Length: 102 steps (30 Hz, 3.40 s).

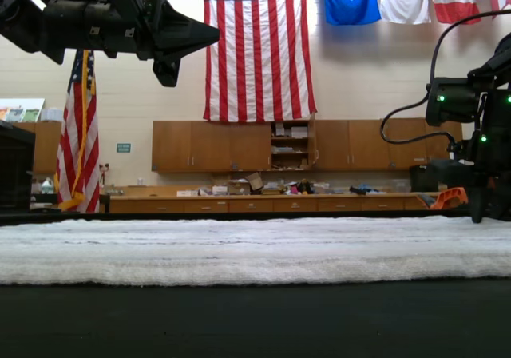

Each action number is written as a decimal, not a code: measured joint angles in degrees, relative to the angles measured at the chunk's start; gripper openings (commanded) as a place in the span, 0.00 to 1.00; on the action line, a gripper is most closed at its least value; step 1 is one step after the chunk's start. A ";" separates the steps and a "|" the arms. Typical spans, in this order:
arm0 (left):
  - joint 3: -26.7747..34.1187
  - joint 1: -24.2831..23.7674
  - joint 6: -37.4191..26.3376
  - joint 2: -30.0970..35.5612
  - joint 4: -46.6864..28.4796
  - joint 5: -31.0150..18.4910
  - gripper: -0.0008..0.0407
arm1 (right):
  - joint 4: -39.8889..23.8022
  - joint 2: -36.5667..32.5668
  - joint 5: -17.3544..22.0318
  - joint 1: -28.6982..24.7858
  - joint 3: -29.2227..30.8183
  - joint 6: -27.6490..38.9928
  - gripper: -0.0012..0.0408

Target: Fold the towel

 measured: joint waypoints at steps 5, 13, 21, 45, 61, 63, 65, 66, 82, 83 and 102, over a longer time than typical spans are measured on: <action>0.00 0.00 0.00 0.00 0.00 0.00 0.02 | 0.02 0.00 0.15 0.00 0.00 -2.25 0.05; 0.00 -0.02 -0.68 0.00 -0.02 0.00 0.02 | -3.04 -0.04 0.20 -0.02 1.22 -2.64 0.03; 0.00 -0.04 -3.02 0.00 -0.02 0.00 0.02 | -13.18 -0.09 1.60 0.13 5.66 -3.63 0.03; 0.00 -0.07 -12.17 0.00 -0.04 0.00 0.02 | -11.45 -0.26 -1.51 10.16 14.84 2.93 0.03; 0.00 -0.09 -12.22 -3.74 -0.42 0.02 0.02 | 10.97 -0.04 -2.73 23.47 14.82 9.99 0.03; 0.00 -0.09 -12.22 -3.85 -0.37 0.02 0.02 | 13.18 -0.04 -2.69 24.85 14.82 10.60 0.03; 0.00 -0.09 -12.22 -3.85 -0.44 0.02 0.02 | 15.30 0.15 -2.64 26.01 14.80 11.02 0.03; 0.00 -0.09 -12.22 -3.85 -0.44 0.02 0.02 | 16.41 0.44 -2.60 26.49 14.80 11.17 0.03; 0.00 -0.09 -12.22 -4.09 -0.42 0.02 0.02 | 24.63 20.92 -2.47 28.09 26.91 4.66 0.03; 0.00 -0.09 -12.22 -4.11 -0.42 0.02 0.02 | 24.63 22.45 -2.49 28.02 28.50 3.56 0.03; 0.00 -0.09 -12.22 -6.99 -0.48 0.02 0.02 | 24.74 42.75 -5.70 26.86 49.33 -8.22 0.03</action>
